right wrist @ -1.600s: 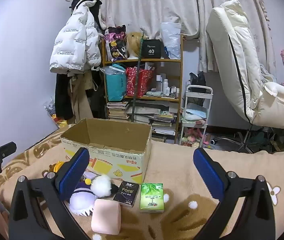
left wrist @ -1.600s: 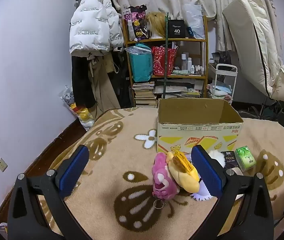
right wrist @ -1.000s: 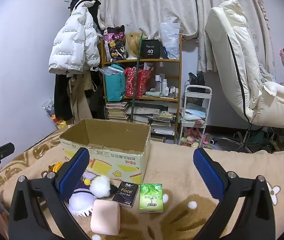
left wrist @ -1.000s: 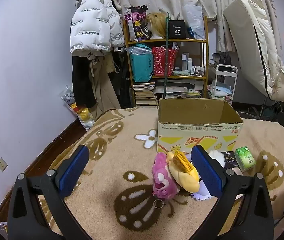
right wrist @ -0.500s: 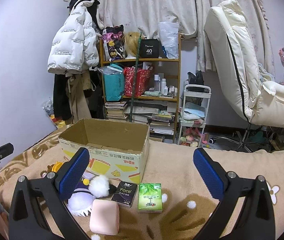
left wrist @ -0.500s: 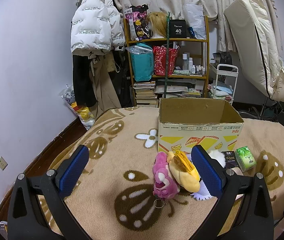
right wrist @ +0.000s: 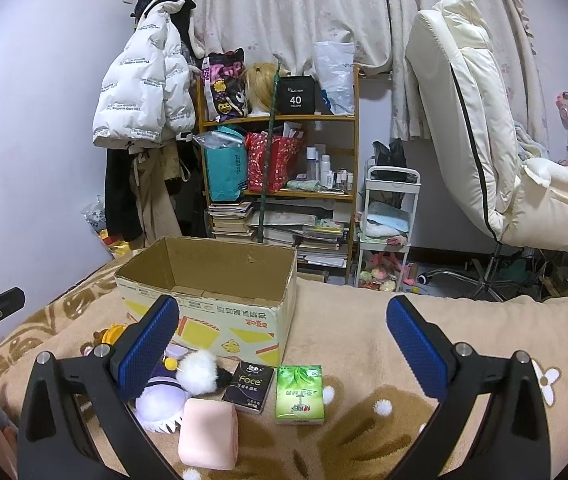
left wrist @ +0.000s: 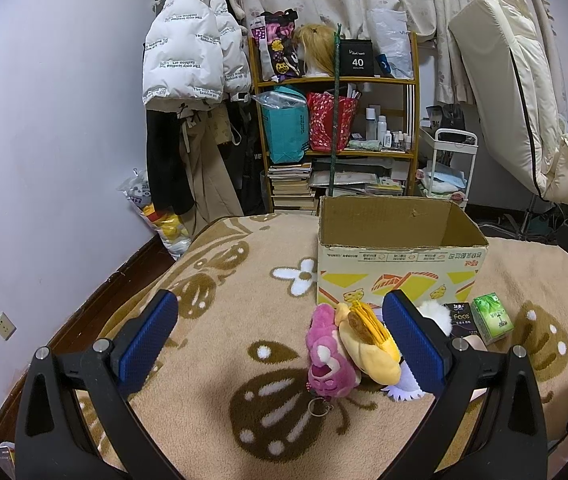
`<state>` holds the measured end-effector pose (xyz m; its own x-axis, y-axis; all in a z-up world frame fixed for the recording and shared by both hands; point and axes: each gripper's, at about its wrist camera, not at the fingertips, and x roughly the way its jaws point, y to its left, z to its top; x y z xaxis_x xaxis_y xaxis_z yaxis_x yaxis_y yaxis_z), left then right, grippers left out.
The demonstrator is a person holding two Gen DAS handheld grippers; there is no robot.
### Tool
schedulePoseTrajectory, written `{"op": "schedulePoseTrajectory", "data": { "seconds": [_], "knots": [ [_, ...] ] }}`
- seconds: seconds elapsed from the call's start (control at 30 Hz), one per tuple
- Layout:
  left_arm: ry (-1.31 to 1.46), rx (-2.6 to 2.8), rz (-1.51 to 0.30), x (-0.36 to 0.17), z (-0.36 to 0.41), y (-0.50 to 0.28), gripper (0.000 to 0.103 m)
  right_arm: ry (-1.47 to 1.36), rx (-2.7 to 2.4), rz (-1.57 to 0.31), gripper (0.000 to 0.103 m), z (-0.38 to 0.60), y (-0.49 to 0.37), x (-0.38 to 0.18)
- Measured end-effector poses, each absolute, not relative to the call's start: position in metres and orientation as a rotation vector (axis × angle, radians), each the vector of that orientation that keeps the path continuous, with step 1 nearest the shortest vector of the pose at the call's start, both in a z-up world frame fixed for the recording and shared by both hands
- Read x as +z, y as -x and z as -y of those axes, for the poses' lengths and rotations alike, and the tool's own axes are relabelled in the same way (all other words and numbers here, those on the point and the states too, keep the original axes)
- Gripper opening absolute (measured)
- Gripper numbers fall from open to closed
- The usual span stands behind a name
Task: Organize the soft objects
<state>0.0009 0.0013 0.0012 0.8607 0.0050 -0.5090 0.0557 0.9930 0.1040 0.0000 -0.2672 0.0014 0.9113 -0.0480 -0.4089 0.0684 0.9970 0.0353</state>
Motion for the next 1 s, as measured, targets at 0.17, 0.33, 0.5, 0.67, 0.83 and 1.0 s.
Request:
{"op": "schedulePoseTrajectory", "data": {
  "seconds": [0.17,0.33,0.5,0.67,0.83,1.0],
  "knots": [
    [-0.115,-0.028,-0.533,0.0010,-0.0015,-0.0010,0.101,-0.054,-0.063,-0.422,0.103,0.2707,0.0011,0.0016],
    [-0.115,-0.027,-0.533,0.0017,-0.0034,-0.0004,0.101,-0.055,-0.064,-0.424,0.103,0.2702,0.0006,-0.0007],
    [-0.116,-0.022,-0.529,0.0002,-0.0063,-0.0004,0.101,-0.056,-0.064,-0.424,0.103,0.2702,0.0011,-0.0004],
    [-0.116,-0.022,-0.529,-0.0002,-0.0068,-0.0002,0.101,-0.058,-0.066,-0.426,0.103,0.2693,0.0008,0.0001],
    [-0.116,-0.021,-0.529,-0.0002,-0.0069,-0.0005,0.101,-0.060,-0.067,-0.427,0.103,0.2739,-0.0007,-0.0029],
    [-0.116,-0.022,-0.530,-0.0003,-0.0072,-0.0006,0.101,-0.059,-0.066,-0.427,0.103,0.2737,-0.0005,-0.0029]
  ]
}}
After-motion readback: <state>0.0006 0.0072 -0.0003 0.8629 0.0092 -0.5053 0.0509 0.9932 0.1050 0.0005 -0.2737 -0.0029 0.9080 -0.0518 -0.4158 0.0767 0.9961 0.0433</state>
